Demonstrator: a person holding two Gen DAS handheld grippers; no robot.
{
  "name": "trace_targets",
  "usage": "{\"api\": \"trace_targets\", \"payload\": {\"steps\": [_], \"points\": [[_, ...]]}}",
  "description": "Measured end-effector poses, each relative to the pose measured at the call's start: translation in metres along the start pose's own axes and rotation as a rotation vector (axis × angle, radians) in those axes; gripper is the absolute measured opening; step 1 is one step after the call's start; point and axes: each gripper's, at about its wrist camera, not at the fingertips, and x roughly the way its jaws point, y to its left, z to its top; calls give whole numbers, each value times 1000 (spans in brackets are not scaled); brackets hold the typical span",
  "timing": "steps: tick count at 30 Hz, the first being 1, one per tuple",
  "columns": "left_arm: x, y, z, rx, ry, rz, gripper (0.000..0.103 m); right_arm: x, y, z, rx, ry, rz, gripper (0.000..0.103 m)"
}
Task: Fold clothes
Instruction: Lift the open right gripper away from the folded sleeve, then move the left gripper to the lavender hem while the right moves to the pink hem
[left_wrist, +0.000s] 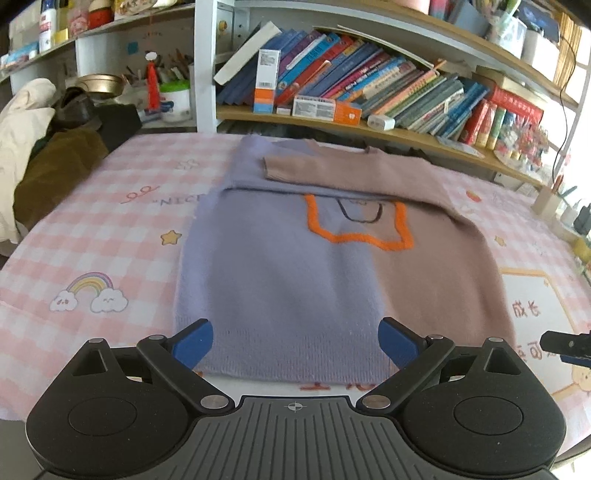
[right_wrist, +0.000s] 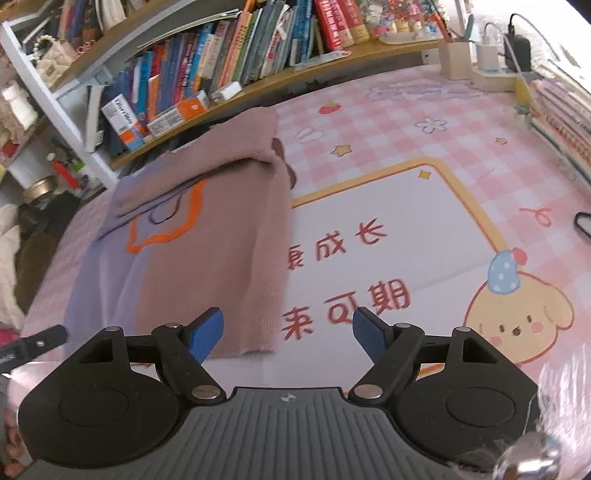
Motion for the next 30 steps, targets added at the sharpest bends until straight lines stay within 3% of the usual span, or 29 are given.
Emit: {"api": "trace_targets", "payload": {"steps": [15, 16, 18, 21, 24, 30], "points": [[29, 64, 7, -163, 40, 103, 96, 0, -2, -5, -11, 11, 0, 76], [30, 67, 8, -171, 37, 105, 96, 0, -3, -5, -11, 12, 0, 72], [35, 73, 10, -181, 41, 109, 83, -1, -3, -5, -13, 14, 0, 66], [42, 78, 11, -188, 61, 128, 64, -1, -3, -6, -15, 16, 0, 47], [49, 83, 11, -194, 84, 140, 52, -1, -4, -7, -17, 18, 0, 45], [59, 87, 12, -193, 106, 123, 43, -1, -5, -9, -21, 23, 0, 38]]}}
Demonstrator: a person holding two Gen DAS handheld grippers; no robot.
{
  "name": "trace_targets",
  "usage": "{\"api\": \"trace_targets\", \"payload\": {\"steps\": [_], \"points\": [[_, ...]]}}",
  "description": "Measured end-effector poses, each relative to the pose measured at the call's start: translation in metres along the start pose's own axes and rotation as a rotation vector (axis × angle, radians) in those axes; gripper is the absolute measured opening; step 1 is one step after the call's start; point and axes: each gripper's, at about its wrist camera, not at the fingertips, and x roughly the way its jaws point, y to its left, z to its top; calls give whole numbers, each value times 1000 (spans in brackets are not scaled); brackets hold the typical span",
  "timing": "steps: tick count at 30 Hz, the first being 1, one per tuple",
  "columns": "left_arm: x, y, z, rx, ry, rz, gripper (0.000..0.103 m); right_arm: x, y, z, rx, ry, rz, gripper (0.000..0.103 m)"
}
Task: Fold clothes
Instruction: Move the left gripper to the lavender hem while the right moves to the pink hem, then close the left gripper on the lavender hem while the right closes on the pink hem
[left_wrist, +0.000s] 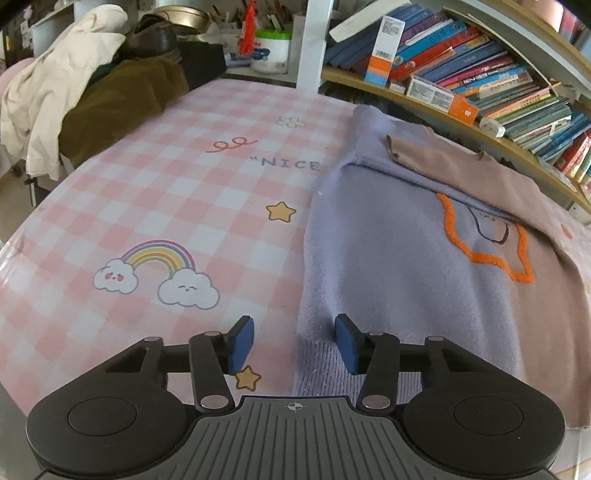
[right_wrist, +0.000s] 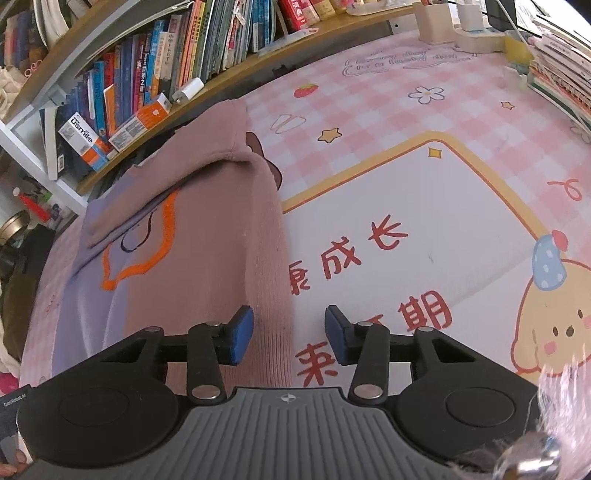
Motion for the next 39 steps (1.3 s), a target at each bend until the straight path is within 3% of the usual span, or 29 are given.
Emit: {"api": "trace_targets", "payload": {"steps": [2, 5, 8, 13, 17, 20, 24, 32, 39], "points": [[2, -1, 1, 6, 1, -6, 37, 0, 0, -1, -1, 2, 0, 34], [3, -4, 3, 14, 5, -34, 21, 0, -1, -2, -4, 4, 0, 19], [-2, -11, 5, 32, -16, -77, 18, 0, -1, -2, -6, 6, 0, 16], [-4, -22, 9, 71, -34, -122, 22, 0, -2, -4, -9, 10, 0, 18], [1, -17, 11, 42, -10, -103, 42, 0, -3, -5, -12, 13, 0, 29], [4, -12, 13, 27, -11, -117, 44, 0, -3, -6, -14, 15, 0, 42], [12, -8, 20, 5, -4, -144, 48, -1, -4, -7, -17, 18, 0, 46], [27, 9, 32, -109, 34, -216, 48, -1, -5, -10, -22, 25, 0, 45], [27, 12, 32, -133, 45, -245, 48, -1, -6, -12, -27, 30, 0, 37]]}}
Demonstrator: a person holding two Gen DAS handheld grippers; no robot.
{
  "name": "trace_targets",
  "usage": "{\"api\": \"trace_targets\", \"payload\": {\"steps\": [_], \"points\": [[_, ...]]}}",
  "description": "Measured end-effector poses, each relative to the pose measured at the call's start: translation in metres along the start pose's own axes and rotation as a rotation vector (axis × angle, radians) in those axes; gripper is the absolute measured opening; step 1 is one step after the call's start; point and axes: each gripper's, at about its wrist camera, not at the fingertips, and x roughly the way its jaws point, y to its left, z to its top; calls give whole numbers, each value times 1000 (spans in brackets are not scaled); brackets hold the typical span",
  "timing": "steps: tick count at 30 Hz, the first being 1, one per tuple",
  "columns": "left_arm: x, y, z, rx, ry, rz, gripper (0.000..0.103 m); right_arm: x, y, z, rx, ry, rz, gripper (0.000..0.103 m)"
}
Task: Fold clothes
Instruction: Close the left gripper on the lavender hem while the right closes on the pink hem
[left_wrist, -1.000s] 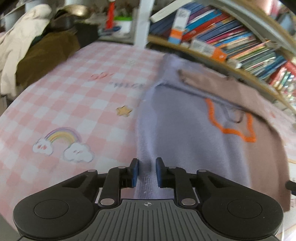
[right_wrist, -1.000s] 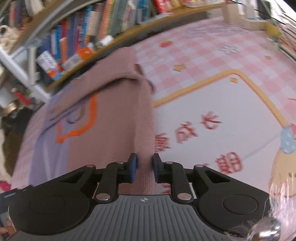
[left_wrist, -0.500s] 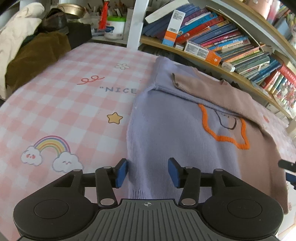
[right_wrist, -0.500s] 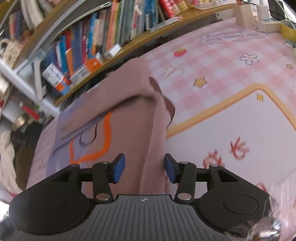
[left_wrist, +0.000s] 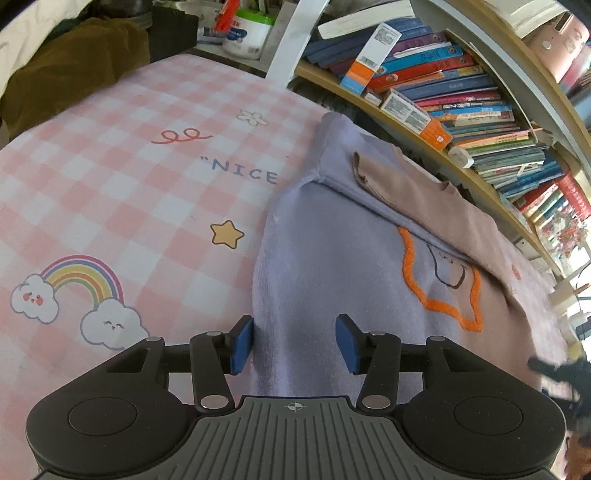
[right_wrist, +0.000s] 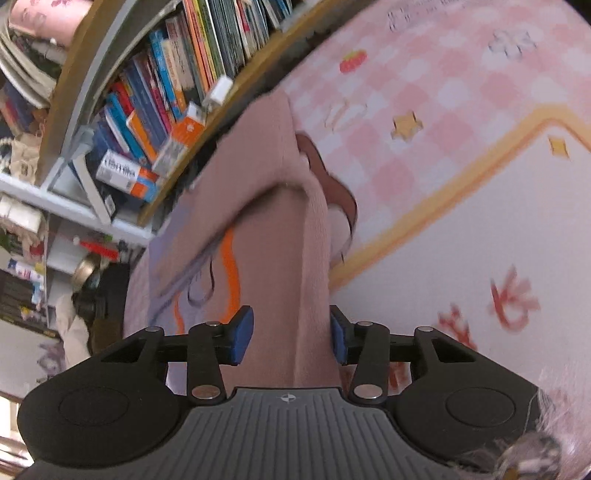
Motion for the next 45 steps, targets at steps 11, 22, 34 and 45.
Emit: {"api": "trace_targets", "payload": {"steps": [11, 22, 34, 45], "points": [[-11, 4, -13, -28, 44, -40, 47, 0, -2, -3, -8, 8, 0, 26], [-17, 5, -24, -61, 63, -75, 47, 0, -3, -7, -15, 17, 0, 21], [-17, 8, -26, -91, 62, -85, 44, 0, -5, -11, -24, 26, 0, 10], [-22, 15, -34, -122, 64, -44, 7, -1, -6, -14, -32, 34, 0, 6]]}}
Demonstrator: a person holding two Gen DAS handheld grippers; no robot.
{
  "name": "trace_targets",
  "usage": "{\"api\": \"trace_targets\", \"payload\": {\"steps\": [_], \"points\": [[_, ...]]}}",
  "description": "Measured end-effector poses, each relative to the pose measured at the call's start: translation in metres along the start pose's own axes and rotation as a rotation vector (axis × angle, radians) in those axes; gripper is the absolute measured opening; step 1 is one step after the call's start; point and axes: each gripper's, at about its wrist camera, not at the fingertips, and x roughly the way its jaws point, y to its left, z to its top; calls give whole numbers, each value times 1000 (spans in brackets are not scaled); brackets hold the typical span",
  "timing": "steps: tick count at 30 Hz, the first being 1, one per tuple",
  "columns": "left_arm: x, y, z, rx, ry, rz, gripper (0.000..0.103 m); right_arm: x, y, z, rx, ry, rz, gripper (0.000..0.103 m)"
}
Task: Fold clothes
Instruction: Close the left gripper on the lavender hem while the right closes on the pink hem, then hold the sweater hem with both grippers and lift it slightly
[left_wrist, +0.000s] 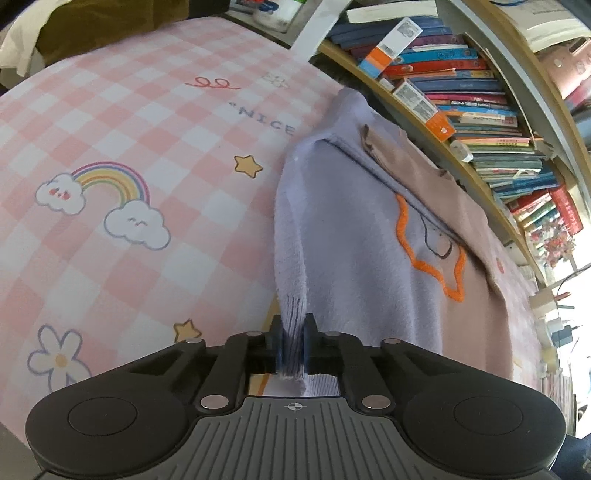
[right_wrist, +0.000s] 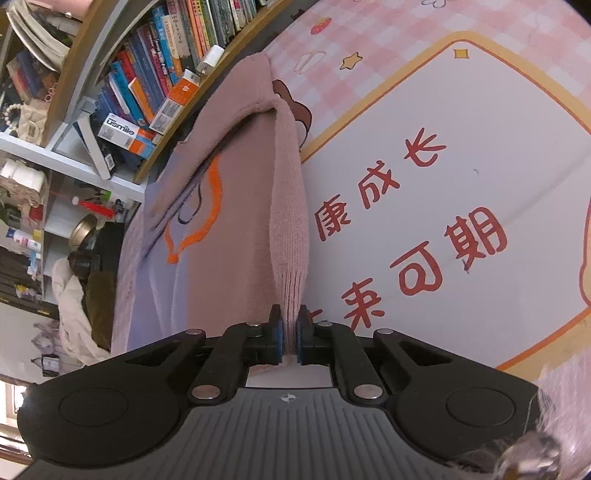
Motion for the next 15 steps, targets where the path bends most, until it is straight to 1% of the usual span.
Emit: {"api": "trace_targets", "payload": {"steps": [7, 15], "points": [[-13, 1, -10, -13, -22, 1, 6, 0, -1, -2, -5, 5, 0, 6], [-36, 8, -37, -40, -40, 12, 6, 0, -2, -5, -11, 11, 0, 6]]}}
